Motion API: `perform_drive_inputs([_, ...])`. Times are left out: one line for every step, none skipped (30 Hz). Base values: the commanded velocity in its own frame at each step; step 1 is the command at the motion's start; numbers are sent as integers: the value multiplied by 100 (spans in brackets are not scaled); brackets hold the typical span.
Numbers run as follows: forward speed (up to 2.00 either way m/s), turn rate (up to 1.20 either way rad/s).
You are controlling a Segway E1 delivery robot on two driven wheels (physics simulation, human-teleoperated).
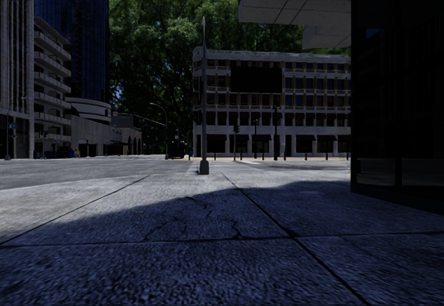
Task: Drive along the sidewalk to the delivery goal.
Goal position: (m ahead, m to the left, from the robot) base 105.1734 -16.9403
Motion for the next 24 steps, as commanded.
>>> perform_drive_inputs([200,-22])
perform_drive_inputs([200,-22])
perform_drive_inputs([200,-21])
perform_drive_inputs([200,-16])
perform_drive_inputs([200,-15])
perform_drive_inputs([200,-15])
perform_drive_inputs([200,-15])
perform_drive_inputs([200,-15])
perform_drive_inputs([200,-15])
perform_drive_inputs([200,-15])
perform_drive_inputs([200,-15])
perform_drive_inputs([200,-15])
perform_drive_inputs([200,-15])
perform_drive_inputs([200,-15])
perform_drive_inputs([200,-15])
perform_drive_inputs([200,-15])
perform_drive_inputs([200,-15])
perform_drive_inputs([200,-15])
perform_drive_inputs([200,-15])
perform_drive_inputs([200,-15])
perform_drive_inputs([200,-15])
perform_drive_inputs([200,-17])
perform_drive_inputs([200,-18])
perform_drive_inputs([200,-19])
